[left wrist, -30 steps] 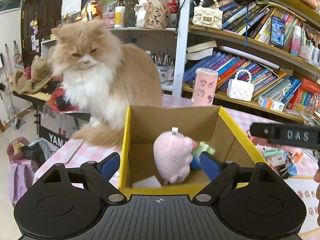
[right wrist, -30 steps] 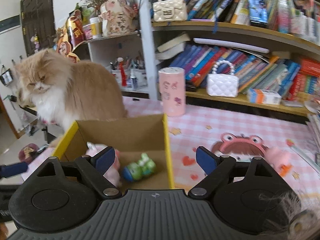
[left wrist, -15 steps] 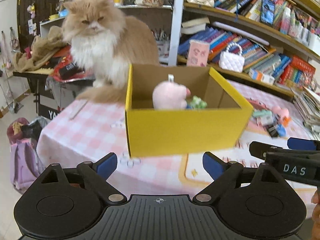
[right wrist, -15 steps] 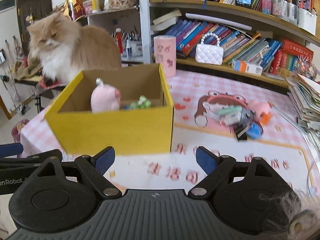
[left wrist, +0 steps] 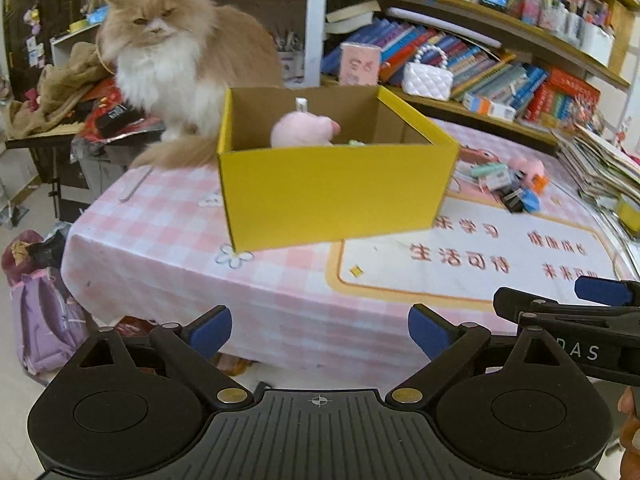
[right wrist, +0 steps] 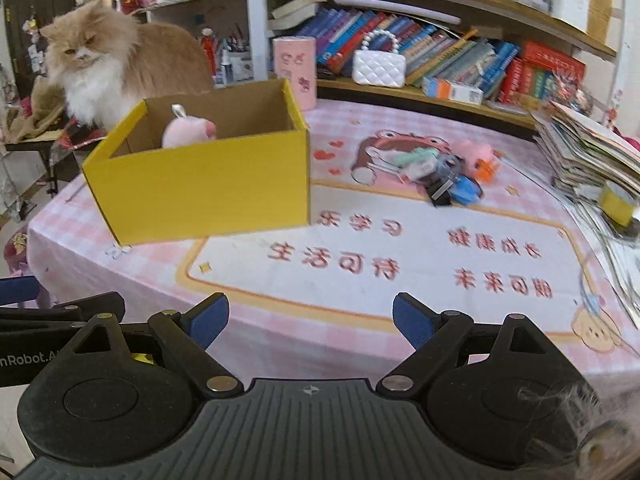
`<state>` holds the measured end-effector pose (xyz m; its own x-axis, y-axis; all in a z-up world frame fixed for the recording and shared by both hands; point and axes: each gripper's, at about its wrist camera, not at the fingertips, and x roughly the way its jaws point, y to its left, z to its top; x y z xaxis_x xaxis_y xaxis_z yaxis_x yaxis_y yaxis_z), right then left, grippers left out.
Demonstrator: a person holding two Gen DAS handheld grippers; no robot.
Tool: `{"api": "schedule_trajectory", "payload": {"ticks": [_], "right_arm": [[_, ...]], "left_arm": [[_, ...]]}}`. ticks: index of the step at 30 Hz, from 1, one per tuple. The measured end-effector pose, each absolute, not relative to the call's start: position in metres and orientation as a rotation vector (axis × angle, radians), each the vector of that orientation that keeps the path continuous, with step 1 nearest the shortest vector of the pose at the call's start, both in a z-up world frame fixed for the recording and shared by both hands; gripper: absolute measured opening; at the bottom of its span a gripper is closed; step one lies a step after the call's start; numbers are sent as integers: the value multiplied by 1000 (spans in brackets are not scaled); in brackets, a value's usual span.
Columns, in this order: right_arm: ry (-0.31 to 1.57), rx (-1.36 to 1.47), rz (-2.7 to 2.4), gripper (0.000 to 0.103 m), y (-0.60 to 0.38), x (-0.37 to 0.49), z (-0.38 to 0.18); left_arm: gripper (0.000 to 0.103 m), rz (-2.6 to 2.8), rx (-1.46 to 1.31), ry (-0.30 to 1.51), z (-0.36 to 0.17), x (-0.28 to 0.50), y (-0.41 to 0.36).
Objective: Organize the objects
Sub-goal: 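Withdraw both open tools from the yellow box toward the remaining items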
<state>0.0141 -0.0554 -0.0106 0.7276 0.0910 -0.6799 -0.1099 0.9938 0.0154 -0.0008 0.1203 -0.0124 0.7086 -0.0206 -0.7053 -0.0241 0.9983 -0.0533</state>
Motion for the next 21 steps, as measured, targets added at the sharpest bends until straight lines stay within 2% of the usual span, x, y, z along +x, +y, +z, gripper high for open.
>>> {"api": "schedule_trajectory", "payload": {"ticks": [21], "right_arm": [[785,45,-129,90,-124,-14,-17]], "left_arm": [[98,-222,15,825,-21,15,50]]}}
